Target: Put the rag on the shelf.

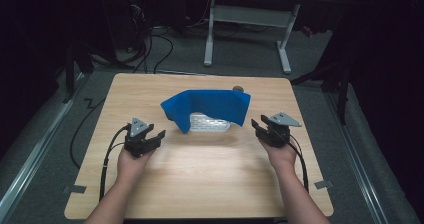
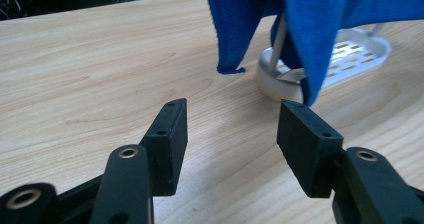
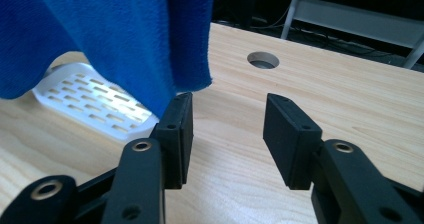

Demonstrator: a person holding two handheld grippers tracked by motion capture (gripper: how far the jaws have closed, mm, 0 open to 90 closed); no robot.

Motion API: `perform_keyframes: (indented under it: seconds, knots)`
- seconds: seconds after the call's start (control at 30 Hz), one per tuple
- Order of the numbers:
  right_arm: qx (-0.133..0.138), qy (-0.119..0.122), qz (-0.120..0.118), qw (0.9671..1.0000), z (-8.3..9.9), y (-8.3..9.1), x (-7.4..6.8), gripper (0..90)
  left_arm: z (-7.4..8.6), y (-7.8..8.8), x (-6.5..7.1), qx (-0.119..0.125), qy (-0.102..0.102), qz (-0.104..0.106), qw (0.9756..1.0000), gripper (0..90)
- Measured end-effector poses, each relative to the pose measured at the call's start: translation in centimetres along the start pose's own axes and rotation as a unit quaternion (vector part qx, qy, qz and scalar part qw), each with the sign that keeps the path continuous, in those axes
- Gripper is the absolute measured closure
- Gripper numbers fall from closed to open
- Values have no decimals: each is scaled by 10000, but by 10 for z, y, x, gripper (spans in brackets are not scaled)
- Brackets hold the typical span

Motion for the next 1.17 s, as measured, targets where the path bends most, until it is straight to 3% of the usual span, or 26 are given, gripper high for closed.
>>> perform_keyframes:
  seconds: [0.1,0.23,0.37,0.5,0.6,0.67,0.7,0.73,0.77,0.8,0.83,0.9,1.0,1.17]
  knots:
    - [180,98,-10,9998,2,6,-4,552,4,9,3,27,56,94,9999,457]
    - [8,226,-53,9997,10,11,-12,522,16,22,8,21,23,178,9998,449]
    - [148,275,-63,9995,20,21,-22,500,31,36,12,-93,-40,200,9997,439]
    - [114,146,-91,9998,40,32,-27,478,51,49,20,-240,24,246,9994,417]
    - [264,-175,-186,9993,62,46,-27,476,73,58,27,-249,174,318,9990,409]
    - [93,-160,-214,9996,74,53,-29,448,95,60,34,-406,358,427,9976,436]
    - [76,-158,-188,9997,79,56,-30,451,100,60,38,-671,368,539,9956,437]
    - [76,-158,-188,9997,79,56,-30,451,100,60,38,-671,368,539,9956,400]
    - [22,-174,-190,9997,86,58,-32,449,104,64,44,-699,270,636,9952,400]
    - [-267,-127,-179,9994,102,63,-37,444,111,68,49,-746,161,603,9953,398]
    - [-333,-94,-167,9993,106,64,-40,442,115,69,52,-846,136,633,9943,397]
    - [-470,47,-99,9988,113,65,-42,439,116,69,57,-931,55,723,9930,390]
    - [-536,27,-45,9985,114,62,-40,432,113,68,57,-880,-146,569,9944,381]
    - [-554,2,-78,9984,116,61,-38,431,112,64,52,-896,7,582,9943,368]
Point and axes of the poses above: each handheld gripper's, and its own axes: y roughly backward along the jaws, z roughly out of its underside, x roughly to its right, the point moved 8 cm from there along -y, roughly forward along the jaws, and after that the axes turned 12 degrees about -x, right-handed, at the moved point
